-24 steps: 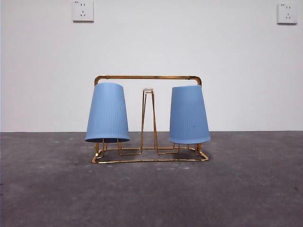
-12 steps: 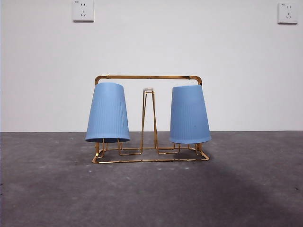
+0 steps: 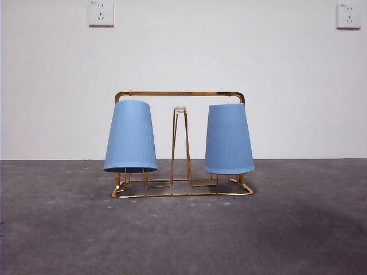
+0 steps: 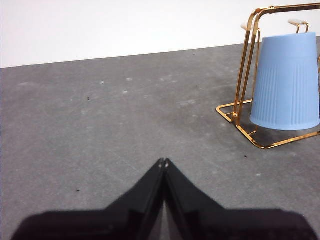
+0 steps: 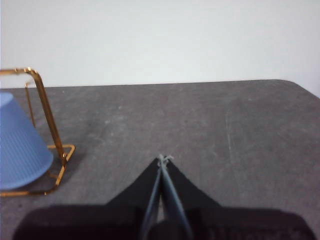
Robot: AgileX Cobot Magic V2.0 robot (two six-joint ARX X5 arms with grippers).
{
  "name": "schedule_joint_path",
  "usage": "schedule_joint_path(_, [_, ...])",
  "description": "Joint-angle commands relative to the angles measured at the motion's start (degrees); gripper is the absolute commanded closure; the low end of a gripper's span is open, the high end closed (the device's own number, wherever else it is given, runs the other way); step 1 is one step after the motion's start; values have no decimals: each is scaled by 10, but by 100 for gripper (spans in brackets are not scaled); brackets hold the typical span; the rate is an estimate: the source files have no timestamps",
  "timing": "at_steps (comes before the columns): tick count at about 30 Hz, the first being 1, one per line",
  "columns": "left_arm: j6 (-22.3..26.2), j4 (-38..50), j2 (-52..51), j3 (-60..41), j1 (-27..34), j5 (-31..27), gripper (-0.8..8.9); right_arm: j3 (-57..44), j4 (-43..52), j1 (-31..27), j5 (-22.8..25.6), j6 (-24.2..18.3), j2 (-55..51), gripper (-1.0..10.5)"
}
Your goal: Pick up cup 1,put cup 1 in the cup rack,pick up cup 2,put cup 2 in the cup rack
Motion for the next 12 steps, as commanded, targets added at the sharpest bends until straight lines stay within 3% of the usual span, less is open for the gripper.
schedule_joint_path(1, [-3,4,0,-6,2,-1,816,-24,7,-1,1,-1,-15,943])
schedule_joint_path(12, [-3,4,0,-6,2,-1,816,-50,-29,-1,8,-1,-14,943])
